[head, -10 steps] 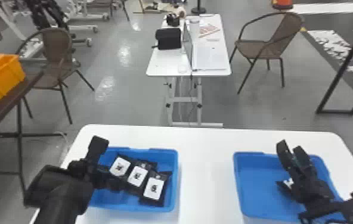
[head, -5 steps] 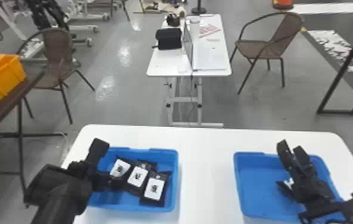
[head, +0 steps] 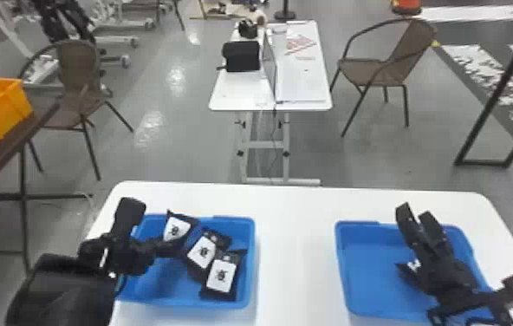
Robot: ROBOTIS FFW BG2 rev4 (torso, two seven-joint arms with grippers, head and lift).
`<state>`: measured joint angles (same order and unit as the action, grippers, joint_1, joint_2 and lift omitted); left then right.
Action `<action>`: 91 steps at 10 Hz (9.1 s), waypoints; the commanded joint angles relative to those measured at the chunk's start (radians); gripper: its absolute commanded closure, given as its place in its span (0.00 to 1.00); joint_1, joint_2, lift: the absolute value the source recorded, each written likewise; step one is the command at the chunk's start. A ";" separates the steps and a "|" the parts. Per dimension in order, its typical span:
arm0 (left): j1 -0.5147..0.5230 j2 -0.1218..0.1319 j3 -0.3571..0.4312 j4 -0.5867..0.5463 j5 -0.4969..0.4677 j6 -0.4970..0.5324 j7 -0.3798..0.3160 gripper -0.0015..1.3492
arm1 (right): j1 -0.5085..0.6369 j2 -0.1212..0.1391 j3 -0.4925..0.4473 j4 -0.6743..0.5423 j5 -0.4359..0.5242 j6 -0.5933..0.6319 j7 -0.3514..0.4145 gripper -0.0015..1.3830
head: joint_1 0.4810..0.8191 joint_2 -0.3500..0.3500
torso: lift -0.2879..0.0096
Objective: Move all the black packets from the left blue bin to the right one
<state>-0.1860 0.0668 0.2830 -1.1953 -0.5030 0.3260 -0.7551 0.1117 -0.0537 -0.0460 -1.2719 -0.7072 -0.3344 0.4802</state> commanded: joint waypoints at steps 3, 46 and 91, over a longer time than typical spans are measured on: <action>0.149 -0.038 -0.033 -0.260 0.285 -0.146 -0.073 0.90 | -0.001 -0.002 0.017 -0.006 0.000 0.000 0.031 0.36 | 0.63 0.53 | 0.97; 0.014 -0.002 -0.012 0.082 0.227 0.081 0.066 0.23 | 0.095 0.037 -0.098 -0.121 0.339 -0.120 -0.207 0.16 | 0.63 0.45 | 0.97; 0.160 -0.036 -0.157 -0.099 0.799 -0.211 0.000 0.04 | -0.221 -0.094 -0.005 0.269 0.195 0.110 0.006 0.93 | 0.63 0.34 | 0.97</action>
<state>-0.0489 0.0307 0.1081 -1.2758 0.2894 0.1115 -0.7543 -0.1048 -0.1404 -0.0350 -1.0277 -0.5372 -0.2286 0.4883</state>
